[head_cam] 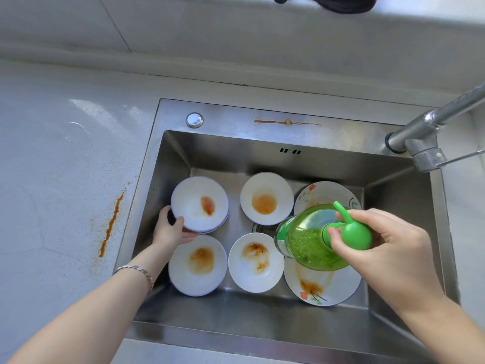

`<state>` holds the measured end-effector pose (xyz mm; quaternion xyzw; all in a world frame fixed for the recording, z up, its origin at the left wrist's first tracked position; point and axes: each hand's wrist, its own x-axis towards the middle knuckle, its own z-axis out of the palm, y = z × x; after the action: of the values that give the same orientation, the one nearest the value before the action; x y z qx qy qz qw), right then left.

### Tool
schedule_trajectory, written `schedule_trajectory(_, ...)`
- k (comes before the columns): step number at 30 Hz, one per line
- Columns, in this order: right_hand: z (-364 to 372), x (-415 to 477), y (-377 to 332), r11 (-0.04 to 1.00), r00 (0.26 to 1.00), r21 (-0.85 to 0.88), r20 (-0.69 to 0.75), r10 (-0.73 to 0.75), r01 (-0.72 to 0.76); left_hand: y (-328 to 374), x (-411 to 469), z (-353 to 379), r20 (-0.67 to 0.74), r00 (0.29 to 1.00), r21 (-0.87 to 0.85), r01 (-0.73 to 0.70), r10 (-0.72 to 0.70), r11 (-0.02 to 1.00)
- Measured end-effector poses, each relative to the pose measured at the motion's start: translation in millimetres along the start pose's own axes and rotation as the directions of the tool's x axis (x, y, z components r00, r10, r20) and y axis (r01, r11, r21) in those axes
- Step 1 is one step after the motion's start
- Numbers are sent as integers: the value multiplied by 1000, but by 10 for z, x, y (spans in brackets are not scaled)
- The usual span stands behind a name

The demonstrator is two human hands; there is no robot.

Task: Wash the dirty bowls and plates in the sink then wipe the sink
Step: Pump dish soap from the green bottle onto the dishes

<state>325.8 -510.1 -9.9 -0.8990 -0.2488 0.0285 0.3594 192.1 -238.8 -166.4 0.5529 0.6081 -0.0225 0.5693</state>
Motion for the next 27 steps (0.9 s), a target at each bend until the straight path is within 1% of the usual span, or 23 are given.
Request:
schedule_trajectory(3,2,-11,3,1000,1000,2,-4,2,-2,26,28,81,-10,1000,38,14,-14,999)
schedule_trajectory(8,-25,-54,7,1000,1000,8,4,4,-4,17,64,197,-36,999,-25,23,-23,999)
schedule_trajectory(15,4,-93,14,999,1000,30,7,19,-20,116,-110,183,-20,995,18,-96,96,995)
schedule_trajectory(17,-26,-102,20,999,1000,33,-1,22,-22,133,-225,95,32,991,17,-133,133,991)
schedule_trajectory(18,-43,-100,23,999,1000,34,-3,24,-24,139,-287,36,80,988,14,-136,134,991)
schedule_trajectory(21,-80,-93,27,999,1000,33,-1,26,-26,115,-466,-133,280,959,39,-61,47,997)
schedule_trajectory(23,-89,-99,23,999,1000,33,-3,26,-26,33,-543,-174,379,925,104,-32,-10,994)
schedule_trajectory(27,-126,-129,18,999,999,33,-17,29,-28,-224,-624,-100,473,875,304,-51,-104,951)
